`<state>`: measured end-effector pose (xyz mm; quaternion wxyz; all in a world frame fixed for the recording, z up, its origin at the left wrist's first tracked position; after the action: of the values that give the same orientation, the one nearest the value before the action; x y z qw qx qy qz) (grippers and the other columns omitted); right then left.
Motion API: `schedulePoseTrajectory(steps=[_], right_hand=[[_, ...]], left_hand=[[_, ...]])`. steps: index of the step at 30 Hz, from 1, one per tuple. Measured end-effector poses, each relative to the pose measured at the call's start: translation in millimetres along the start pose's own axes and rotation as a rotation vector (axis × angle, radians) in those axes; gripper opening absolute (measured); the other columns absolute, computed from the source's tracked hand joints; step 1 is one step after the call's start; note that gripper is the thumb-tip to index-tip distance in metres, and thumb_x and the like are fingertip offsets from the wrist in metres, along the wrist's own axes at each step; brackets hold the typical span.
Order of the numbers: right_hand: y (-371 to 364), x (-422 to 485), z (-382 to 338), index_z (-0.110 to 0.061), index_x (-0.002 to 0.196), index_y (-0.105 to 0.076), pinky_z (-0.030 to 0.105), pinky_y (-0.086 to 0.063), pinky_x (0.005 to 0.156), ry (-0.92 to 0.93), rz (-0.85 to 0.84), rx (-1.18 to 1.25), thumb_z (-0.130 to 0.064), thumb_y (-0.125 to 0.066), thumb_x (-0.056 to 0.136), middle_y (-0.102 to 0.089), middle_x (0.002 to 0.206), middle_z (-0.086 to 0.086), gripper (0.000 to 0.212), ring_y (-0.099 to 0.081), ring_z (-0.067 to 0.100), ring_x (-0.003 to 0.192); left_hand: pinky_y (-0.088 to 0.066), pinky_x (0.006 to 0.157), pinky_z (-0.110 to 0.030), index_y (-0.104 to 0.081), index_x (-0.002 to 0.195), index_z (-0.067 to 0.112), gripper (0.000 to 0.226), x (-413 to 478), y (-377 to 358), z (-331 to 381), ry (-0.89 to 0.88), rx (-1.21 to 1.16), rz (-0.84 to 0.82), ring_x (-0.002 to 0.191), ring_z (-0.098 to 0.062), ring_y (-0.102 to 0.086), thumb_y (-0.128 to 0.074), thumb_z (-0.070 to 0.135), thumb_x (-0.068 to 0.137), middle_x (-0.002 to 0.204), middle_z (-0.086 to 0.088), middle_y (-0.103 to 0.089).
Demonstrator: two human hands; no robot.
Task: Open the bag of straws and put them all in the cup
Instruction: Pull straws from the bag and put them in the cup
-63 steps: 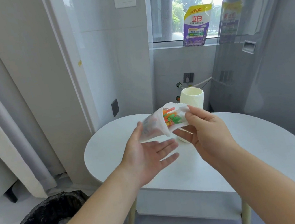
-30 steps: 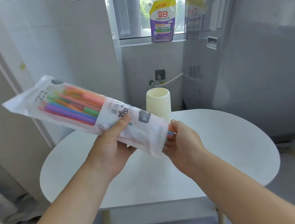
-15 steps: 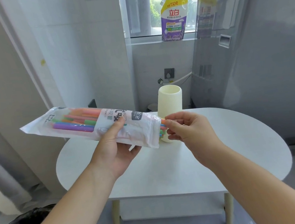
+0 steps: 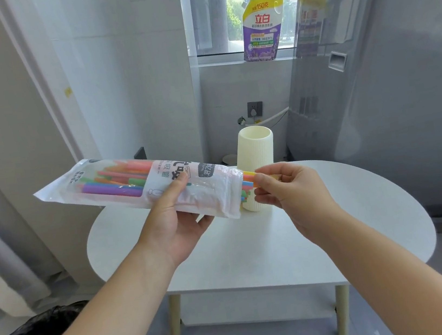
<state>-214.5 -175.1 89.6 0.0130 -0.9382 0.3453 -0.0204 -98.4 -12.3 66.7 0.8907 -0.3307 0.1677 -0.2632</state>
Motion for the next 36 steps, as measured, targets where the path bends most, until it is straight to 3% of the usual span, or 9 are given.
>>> schedulePoseTrajectory(steps=[8,16,21,23,28,32,36], right_hand=[[6.6,-1.8,-4.7,-0.011,0.1,-0.073,0.029,-0.063,0.071,0.155,0.08,-0.227,-0.011,-0.069,0.093,-0.075,0.081,0.009,0.009,-0.075,0.019,0.067],[19.9,5.9,-6.4,-0.004,0.097,-0.066,0.025,-0.055,0.065,-0.007,0.016,0.189,-0.001,-0.067,0.091,-0.063,0.08,0.011,0.006,-0.065,0.016,0.062],[9.7,3.9,-3.9,-0.013,0.108,-0.059,0.025,-0.054,0.062,-0.099,0.003,0.422,-0.018,-0.076,0.085,-0.061,0.084,0.007,0.029,-0.062,0.014,0.062],[1.7,0.9,-0.4,-0.013,0.105,-0.063,0.023,-0.053,0.058,-0.192,-0.029,0.529,-0.026,-0.076,0.084,-0.058,0.081,0.005,0.028,-0.058,0.013,0.063],[-18.2,-8.0,7.0,-0.016,0.102,-0.068,0.025,-0.046,0.06,-0.201,-0.091,0.472,-0.039,-0.076,0.076,-0.05,0.077,0.002,0.035,-0.048,0.013,0.065],[-22.4,-2.5,0.6,-0.014,0.107,-0.07,0.023,-0.043,0.056,-0.148,0.029,0.543,-0.03,-0.067,0.094,-0.043,0.07,-0.002,0.021,-0.041,0.011,0.059],[-22.7,1.8,-5.6,-0.014,0.1,-0.068,0.021,-0.044,0.054,-0.124,0.057,0.598,-0.026,-0.067,0.095,-0.043,0.068,-0.003,0.013,-0.041,0.011,0.058]], left_hand=[[-0.052,0.1,-0.044,-0.07,0.104,0.028,0.012,-1.6,2.3,1.4,-0.001,-0.042,0.015,0.102,-0.022,-0.073,-0.069,0.026,0.092,0.103,0.001,-0.078],[-0.058,0.084,-0.039,-0.068,0.115,0.03,0.026,1.2,11.9,8.3,-0.025,-0.114,0.075,0.115,-0.02,-0.071,-0.073,0.029,0.089,0.125,0.0,-0.074],[-0.058,0.086,-0.039,-0.067,0.118,0.03,0.03,0.6,8.1,7.4,-0.024,-0.144,0.074,0.114,-0.021,-0.071,-0.074,0.029,0.088,0.126,-0.001,-0.073],[-0.058,0.088,-0.04,-0.068,0.117,0.029,0.029,-0.4,5.7,5.6,-0.02,-0.16,0.073,0.114,-0.021,-0.071,-0.074,0.029,0.088,0.125,-0.001,-0.074],[-0.057,0.092,-0.042,-0.069,0.118,0.028,0.03,-4.0,1.2,2.2,-0.014,-0.186,0.064,0.113,-0.022,-0.071,-0.074,0.028,0.089,0.12,-0.001,-0.076],[-0.058,0.089,-0.042,-0.069,0.117,0.027,0.029,-5.6,-0.5,1.5,-0.008,-0.194,0.071,0.11,-0.022,-0.073,-0.074,0.027,0.088,0.115,-0.002,-0.077],[-0.057,0.091,-0.043,-0.069,0.116,0.028,0.027,-5.9,0.5,4.1,-0.019,-0.206,0.079,0.109,-0.022,-0.073,-0.074,0.027,0.089,0.112,-0.002,-0.078]])
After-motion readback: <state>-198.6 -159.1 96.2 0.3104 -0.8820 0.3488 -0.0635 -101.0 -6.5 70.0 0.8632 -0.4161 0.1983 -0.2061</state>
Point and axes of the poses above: each hand's wrist, its own x-axis towards the middle knuckle, its own y-axis out of the back of the hand, z = x × y, the point moved 2 cm from there along x, towards the middle knuckle
